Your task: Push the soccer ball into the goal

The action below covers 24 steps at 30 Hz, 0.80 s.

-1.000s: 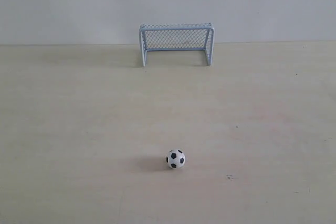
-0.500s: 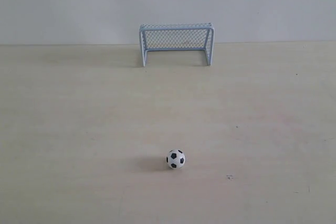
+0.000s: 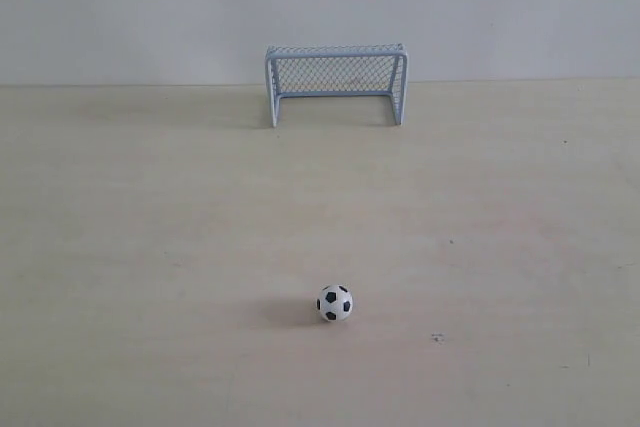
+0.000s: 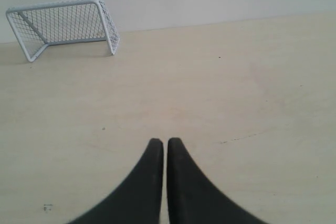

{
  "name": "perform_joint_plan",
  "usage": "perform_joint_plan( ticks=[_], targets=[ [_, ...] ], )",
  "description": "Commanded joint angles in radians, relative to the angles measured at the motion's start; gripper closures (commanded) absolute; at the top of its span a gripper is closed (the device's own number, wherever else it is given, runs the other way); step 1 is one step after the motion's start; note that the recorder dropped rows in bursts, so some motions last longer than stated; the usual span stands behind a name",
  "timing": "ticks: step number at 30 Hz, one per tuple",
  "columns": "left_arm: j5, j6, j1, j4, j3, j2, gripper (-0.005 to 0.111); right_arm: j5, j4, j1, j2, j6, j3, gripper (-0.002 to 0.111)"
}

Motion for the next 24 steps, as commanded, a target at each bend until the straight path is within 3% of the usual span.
perform_joint_plan(
  ticks=[1,14,24],
  targets=[
    [-0.005,-0.008,0.002,-0.005,-0.004,-0.002,0.100,-0.008,0.018,-0.007,-0.005,0.000,-0.020,0.108],
    [-0.005,-0.008,0.002,-0.005,-0.004,-0.002,0.100,-0.005,0.077,-0.007,-0.005,0.006,-0.341,0.108],
    [-0.005,-0.008,0.002,-0.005,-0.004,-0.002,0.100,-0.071,0.095,-0.007,-0.005,0.006,-0.385,0.108]
  ],
)
